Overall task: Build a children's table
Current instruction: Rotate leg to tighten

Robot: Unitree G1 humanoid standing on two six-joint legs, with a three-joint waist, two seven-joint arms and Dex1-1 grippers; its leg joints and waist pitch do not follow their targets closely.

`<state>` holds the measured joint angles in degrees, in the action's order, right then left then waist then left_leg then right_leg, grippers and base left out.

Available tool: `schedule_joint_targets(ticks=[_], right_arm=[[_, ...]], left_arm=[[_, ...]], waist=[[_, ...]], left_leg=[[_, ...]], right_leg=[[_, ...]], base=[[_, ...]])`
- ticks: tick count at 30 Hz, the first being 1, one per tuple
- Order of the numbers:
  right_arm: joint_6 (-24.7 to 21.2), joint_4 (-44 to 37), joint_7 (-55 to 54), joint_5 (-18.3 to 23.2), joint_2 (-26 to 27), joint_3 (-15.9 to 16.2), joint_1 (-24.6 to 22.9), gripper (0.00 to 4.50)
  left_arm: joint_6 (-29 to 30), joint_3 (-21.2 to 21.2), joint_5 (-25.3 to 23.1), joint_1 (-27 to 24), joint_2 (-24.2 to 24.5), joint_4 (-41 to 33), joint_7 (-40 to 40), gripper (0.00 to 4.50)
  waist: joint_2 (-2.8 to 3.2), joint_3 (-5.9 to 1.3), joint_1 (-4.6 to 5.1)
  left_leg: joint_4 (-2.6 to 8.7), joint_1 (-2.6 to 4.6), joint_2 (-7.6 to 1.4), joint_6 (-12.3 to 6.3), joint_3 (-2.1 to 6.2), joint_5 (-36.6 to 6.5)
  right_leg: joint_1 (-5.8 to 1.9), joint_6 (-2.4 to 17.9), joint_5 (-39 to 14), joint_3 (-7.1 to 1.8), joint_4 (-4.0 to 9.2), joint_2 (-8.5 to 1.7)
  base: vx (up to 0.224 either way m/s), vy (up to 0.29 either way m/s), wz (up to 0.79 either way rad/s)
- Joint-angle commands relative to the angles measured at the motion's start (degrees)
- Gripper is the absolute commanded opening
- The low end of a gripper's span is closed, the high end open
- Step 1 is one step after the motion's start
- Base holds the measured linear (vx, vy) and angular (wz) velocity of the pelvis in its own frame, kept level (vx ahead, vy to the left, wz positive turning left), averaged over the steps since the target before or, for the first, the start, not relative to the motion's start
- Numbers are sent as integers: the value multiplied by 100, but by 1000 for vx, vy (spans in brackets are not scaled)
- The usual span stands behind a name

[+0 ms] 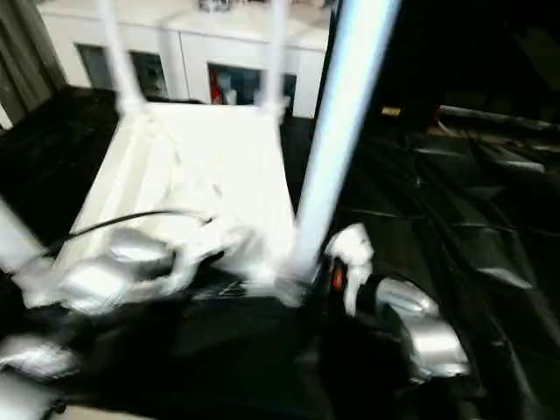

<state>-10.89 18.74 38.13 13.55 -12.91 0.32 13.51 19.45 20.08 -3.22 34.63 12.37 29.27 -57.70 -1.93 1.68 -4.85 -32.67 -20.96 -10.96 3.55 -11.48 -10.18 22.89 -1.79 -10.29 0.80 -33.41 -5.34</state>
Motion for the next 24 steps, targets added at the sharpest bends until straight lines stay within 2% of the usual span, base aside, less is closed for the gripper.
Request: schedule_joint_targets(ticks=[1, 2, 3, 4, 5, 6, 7, 8, 9, 10, 12, 13, 15, 17, 19, 21, 22, 23, 24], right_arm=[[-167, 67, -549, -87, 262, 95, -26, 273], [-179, 61, -691, -125, 351, 104, -16, 273], [-189, 55, -814, -157, 427, 111, -7, 273], [-231, 58, -1103, -286, 612, 176, 27, 273], [-209, 70, -1255, -438, 705, 270, 55, 273], [-164, 72, -1349, -615, 784, 411, 85, 273], [-80, 53, -1342, -780, 855, 595, 103, 273], [-15, 31, -1292, -865, 861, 705, 104, 273], [53, -9, -1203, -911, 838, 809, 96, 273], [79, -46, -1125, -883, 820, 835, 83, 273], [7, -147, -822, -517, 754, 667, 65, 328], [-83, -179, -713, -427, 702, 621, 69, 342], [-151, -216, -576, -403, 601, 626, 75, 342], [-253, -287, -365, -359, 460, 656, 73, 376], [-433, -447, 49, -302, 187, 703, 51, 376], [-640, -612, 435, -154, -35, 668, 26, 376], [-603, -673, 653, -159, -228, 686, 14, 376], [-544, -699, 791, -191, -354, 702, 8, 376], [-479, -761, 1102, -167, -573, 729, -31, 376]], left_arm=[[90, -127, 103, -14, -374, 398, 734, 0], [99, -142, 78, 40, -468, 482, 894, 0], [107, -154, 57, 87, -549, 554, 1031, 0], [76, -140, -21, 213, -741, 729, 1320, 0], [47, -148, -75, 296, -868, 842, 1509, 0], [4, -133, -133, 373, -978, 937, 1634, 0], [-71, -97, -214, 441, -1066, 1028, 1681, 0], [-94, -86, -236, 461, -1097, 1050, 1672, 0], [-117, -75, -235, 472, -1110, 1061, 1615, 0], [-142, -53, -237, 469, -1096, 1052, 1554, 0], [-227, -12, -182, 412, -963, 963, 1257, 0], [-232, -42, -115, 386, -930, 932, 1128, 0], [-243, -105, -24, 363, -901, 901, 1012, 0], [-256, -156, 80, 323, -844, 829, 834, 0], [-329, -115, 111, 252, -644, 741, 458, 0], [-450, -47, 124, 173, -442, 657, 66, 0], [-614, 18, 168, 93, -296, 554, -260, 0], [-724, 58, 198, 40, -207, 484, -467, 0], [-748, 101, 321, -78, -26, 274, -871, 0]], waist=[[-74, -235, 29], [-75, -226, 31], [-44, -230, 29], [-55, -231, 28], [-31, -235, 21], [-51, -235, 25], [-24, -242, 16], [-34, -242, 19], [4, -249, 9], [-21, -249, 18], [6, -256, 15], [-9, -259, 19], [3, -260, 21], [-23, -259, 13], [-39, -265, 2], [-31, -266, -8], [-60, -269, -28], [-55, -264, -9], [-58, -271, -22]], left_leg=[[412, 92, -169, 72, 104, -1796], [415, 98, -161, 42, 98, -1851], [414, 98, -156, 41, 104, -1865], [412, 101, -151, 39, 96, -1854], [411, 116, -155, 56, 99, -1867], [417, 94, -148, 52, 104, -1857], [419, 92, -144, 48, 110, -1854], [422, 81, -144, 19, 110, -1857], [423, 87, -148, 14, 115, -1856], [426, 68, -149, -19, 115, -1828], [429, 60, -152, -82, 112, -1805], [428, 52, -152, -99, 113, -1793], [428, 42, -156, -120, 111, -1766], [424, 39, -158, -168, 106, -1709], [420, 31, -159, -217, 109, -1597], [411, 23, -164, -291, 94, -1502], [413, 20, -177, -320, 107, -1430], [409, 7, -179, -332, 90, -1396], [402, 29, -184, -331, 91, -1371]], right_leg=[[-143, 869, -2318, -87, 460, -225], [-116, 793, -2406, -93, 485, -215], [-111, 770, -2441, -95, 487, -220], [-99, 723, -2466, -97, 506, -209], [-85, 723, -2460, -97, 506, -206], [-102, 701, -2408, -89, 507, -196], [-109, 693, -2391, -87, 500, -203], [-111, 655, -2390, -87, 512, -202], [-114, 663, -2351, -88, 508, -210], [-127, 671, -2267, -84, 505, -207], [-135, 707, -2141, -84, 498, -206], [-143, 712, -2125, -81, 495, -206], [-149, 738, -2052, -79, 486, -203], [-160, 771, -2038, -79, 481, -209], [-180, 795, -1947, -76, 467, -211], [-180, 816, -1820, -88, 458, -213], [-202, 828, -1795, -80, 445, -226], [-187, 836, -1729, -86, 438, -216], [-187, 875, -1716, -84, 430, -228]], base=[[0, 0, 0], [0, 0, 0], [0, 0, 0], [0, 0, 0], [0, 0, 0], [0, 0, 0], [0, 0, 0], [0, 0, 0], [0, 0, 0], [0, 0, 0], [0, 0, 0], [0, 0, 0], [0, 0, 0], [0, 0, 0], [0, 0, 0], [0, 0, 0], [0, 0, 0], [0, 0, 0], [0, 0, 0]])
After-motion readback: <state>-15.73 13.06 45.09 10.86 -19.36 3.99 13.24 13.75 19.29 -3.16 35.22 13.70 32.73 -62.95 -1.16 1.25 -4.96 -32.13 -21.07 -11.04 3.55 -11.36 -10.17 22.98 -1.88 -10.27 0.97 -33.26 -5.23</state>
